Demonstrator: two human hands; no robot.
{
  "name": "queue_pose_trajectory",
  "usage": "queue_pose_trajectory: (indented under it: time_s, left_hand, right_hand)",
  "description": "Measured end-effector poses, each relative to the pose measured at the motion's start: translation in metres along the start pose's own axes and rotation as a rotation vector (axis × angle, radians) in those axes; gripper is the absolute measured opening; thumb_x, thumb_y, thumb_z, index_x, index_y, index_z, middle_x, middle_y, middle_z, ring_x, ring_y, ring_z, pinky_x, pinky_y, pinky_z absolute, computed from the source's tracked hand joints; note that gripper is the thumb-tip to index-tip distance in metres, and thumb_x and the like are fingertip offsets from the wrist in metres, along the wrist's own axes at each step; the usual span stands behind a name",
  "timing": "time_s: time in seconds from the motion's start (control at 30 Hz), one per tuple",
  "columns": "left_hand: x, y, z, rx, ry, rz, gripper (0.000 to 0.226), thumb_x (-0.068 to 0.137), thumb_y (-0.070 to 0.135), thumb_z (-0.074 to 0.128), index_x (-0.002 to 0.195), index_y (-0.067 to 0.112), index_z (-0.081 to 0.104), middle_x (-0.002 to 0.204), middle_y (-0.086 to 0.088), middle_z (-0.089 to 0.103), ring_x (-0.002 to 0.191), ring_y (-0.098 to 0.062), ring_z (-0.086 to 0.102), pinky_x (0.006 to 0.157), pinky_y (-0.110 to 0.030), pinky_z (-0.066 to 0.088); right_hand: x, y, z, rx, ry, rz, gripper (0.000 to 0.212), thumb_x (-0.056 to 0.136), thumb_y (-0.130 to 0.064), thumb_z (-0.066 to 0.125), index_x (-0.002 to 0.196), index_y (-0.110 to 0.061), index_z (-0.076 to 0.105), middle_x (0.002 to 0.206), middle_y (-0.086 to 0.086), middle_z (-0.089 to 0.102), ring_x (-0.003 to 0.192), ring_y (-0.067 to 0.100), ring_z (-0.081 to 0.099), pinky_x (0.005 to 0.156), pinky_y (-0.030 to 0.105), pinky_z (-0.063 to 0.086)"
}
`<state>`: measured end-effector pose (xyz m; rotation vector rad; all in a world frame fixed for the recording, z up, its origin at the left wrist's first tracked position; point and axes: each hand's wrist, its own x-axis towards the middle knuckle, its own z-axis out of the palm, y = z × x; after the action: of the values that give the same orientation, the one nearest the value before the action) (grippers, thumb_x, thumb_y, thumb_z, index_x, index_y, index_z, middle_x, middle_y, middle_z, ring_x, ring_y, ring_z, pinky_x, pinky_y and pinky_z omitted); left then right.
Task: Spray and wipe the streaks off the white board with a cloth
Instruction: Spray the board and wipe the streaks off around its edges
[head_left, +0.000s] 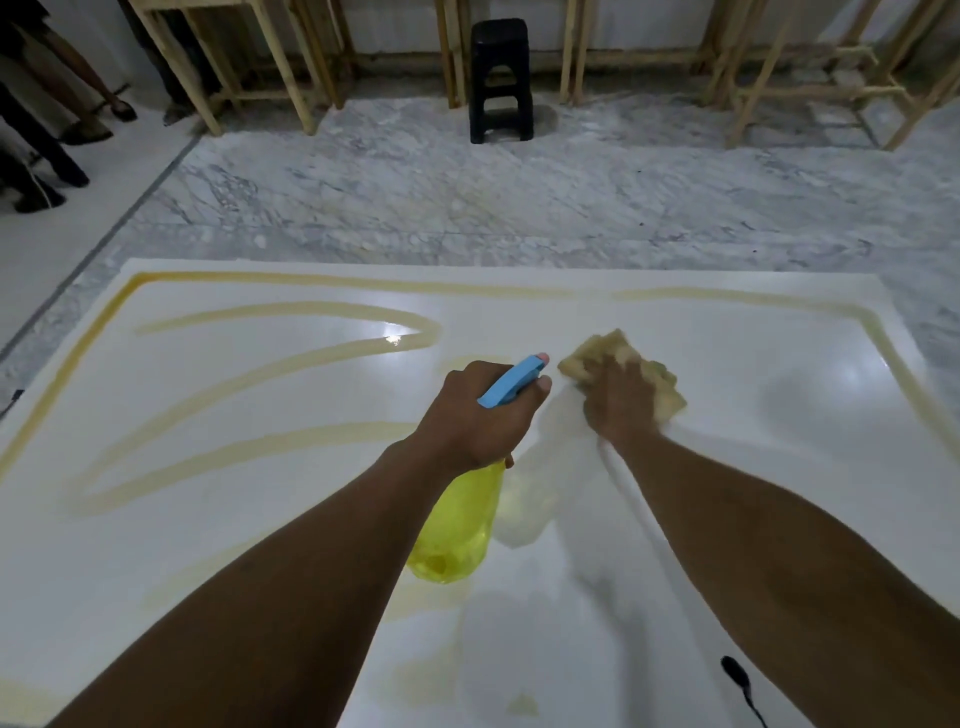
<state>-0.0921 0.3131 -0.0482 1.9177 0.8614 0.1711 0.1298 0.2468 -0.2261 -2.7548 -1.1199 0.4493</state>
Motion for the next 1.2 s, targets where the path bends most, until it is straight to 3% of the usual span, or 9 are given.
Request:
queue_pose_trajectory:
  time_s: [0.23, 0.33, 0.4, 0.63, 0.77, 0.87, 0.97, 1.07, 1.2]
  left_hand:
    - [-0.01, -0.009, -0.004, 0.027, 0.035, -0.032, 0.014, 0.102, 0.041, 0.063, 0.097, 0.028, 0.066, 0.092, -0.026, 0.072, 0.065, -0.029, 0.075, 0.055, -0.034, 0.065]
    - [-0.034, -0.009, -0.006, 0.02, 0.031, -0.046, 0.011, 0.103, 0.04, 0.062, 0.1, 0.031, 0.067, 0.095, -0.026, 0.072, 0.068, -0.031, 0.075, 0.049, -0.017, 0.056]
    - [-0.054, -0.011, -0.008, 0.013, 0.037, -0.055, 0.016, 0.103, 0.04, 0.062, 0.109, 0.029, 0.072, 0.098, -0.025, 0.073, 0.078, -0.034, 0.076, 0.046, -0.01, 0.049]
    - [-0.147, -0.02, -0.014, 0.001, 0.027, 0.018, 0.007, 0.103, 0.04, 0.062, 0.101, 0.044, 0.066, 0.096, -0.025, 0.073, 0.06, -0.03, 0.075, 0.055, -0.031, 0.064]
    - [-0.205, -0.041, -0.012, 0.007, 0.044, 0.016, 0.01, 0.102, 0.042, 0.061, 0.094, 0.04, 0.066, 0.103, -0.026, 0.073, 0.084, -0.037, 0.077, 0.063, -0.03, 0.065]
    - [-0.228, -0.052, -0.013, 0.003, 0.034, 0.002, 0.018, 0.101, 0.043, 0.063, 0.096, 0.026, 0.064, 0.102, -0.027, 0.073, 0.075, -0.035, 0.078, 0.061, -0.034, 0.066]
    - [-0.24, -0.052, -0.016, -0.02, 0.039, 0.019, 0.016, 0.1, 0.042, 0.064, 0.096, 0.026, 0.065, 0.095, -0.028, 0.072, 0.074, -0.038, 0.077, 0.063, -0.05, 0.066]
    - [-0.24, -0.038, -0.016, -0.023, 0.039, 0.061, 0.006, 0.103, 0.038, 0.062, 0.099, 0.042, 0.065, 0.097, -0.026, 0.073, 0.08, -0.037, 0.076, 0.06, -0.03, 0.065]
    - [-0.217, -0.016, -0.006, -0.061, 0.005, 0.075, 0.005, 0.104, 0.037, 0.06, 0.105, 0.041, 0.064, 0.103, -0.026, 0.073, 0.079, -0.032, 0.073, 0.047, -0.01, 0.049]
  right_hand:
    - [-0.098, -0.035, 0.045, 0.004, -0.016, -0.242, 0.072, 0.086, 0.001, 0.042, 0.151, -0.027, 0.035, 0.161, 0.0, 0.028, 0.151, 0.034, 0.01, 0.121, 0.05, 0.007]
    - [-0.164, -0.038, 0.063, 0.001, 0.023, -0.304, 0.063, 0.086, -0.009, 0.03, 0.145, -0.024, 0.047, 0.156, 0.003, 0.039, 0.147, 0.037, 0.025, 0.117, 0.055, 0.02]
    - [-0.205, -0.037, 0.073, 0.012, 0.054, -0.308, 0.064, 0.077, 0.0, 0.049, 0.135, -0.023, 0.058, 0.146, 0.004, 0.052, 0.139, 0.039, 0.04, 0.109, 0.059, 0.035]
    - [-0.345, -0.052, 0.102, -0.093, -0.02, -0.26, 0.079, 0.048, 0.0, 0.07, 0.122, -0.024, 0.068, 0.133, 0.0, 0.064, 0.125, 0.037, 0.057, 0.092, 0.054, 0.052]
    - [-0.39, -0.06, 0.094, -0.036, -0.043, -0.248, 0.068, 0.069, 0.004, 0.059, 0.13, -0.026, 0.063, 0.142, -0.001, 0.057, 0.136, 0.035, 0.046, 0.103, 0.05, 0.045]
    - [-0.38, -0.06, 0.057, 0.11, -0.226, -0.194, 0.048, 0.09, -0.007, 0.047, 0.131, -0.029, 0.06, 0.137, 0.004, 0.058, 0.127, 0.031, 0.052, 0.101, 0.04, 0.046]
    - [-0.37, -0.058, 0.022, 0.405, -0.191, -0.078, 0.039, 0.092, -0.011, 0.045, 0.118, -0.028, 0.069, 0.121, 0.001, 0.068, 0.107, 0.025, 0.063, 0.092, 0.039, 0.052]
    - [-0.355, -0.044, -0.003, 1.079, -0.215, 0.317, 0.029, 0.088, -0.005, 0.046, 0.102, -0.01, 0.071, 0.107, 0.014, 0.071, 0.093, 0.032, 0.066, 0.082, 0.045, 0.056]
    - [-0.327, -0.011, -0.025, 1.745, -0.373, 0.58, 0.037, 0.085, -0.009, 0.056, 0.12, -0.002, 0.063, 0.117, 0.023, 0.066, 0.101, 0.036, 0.065, 0.088, 0.044, 0.053]
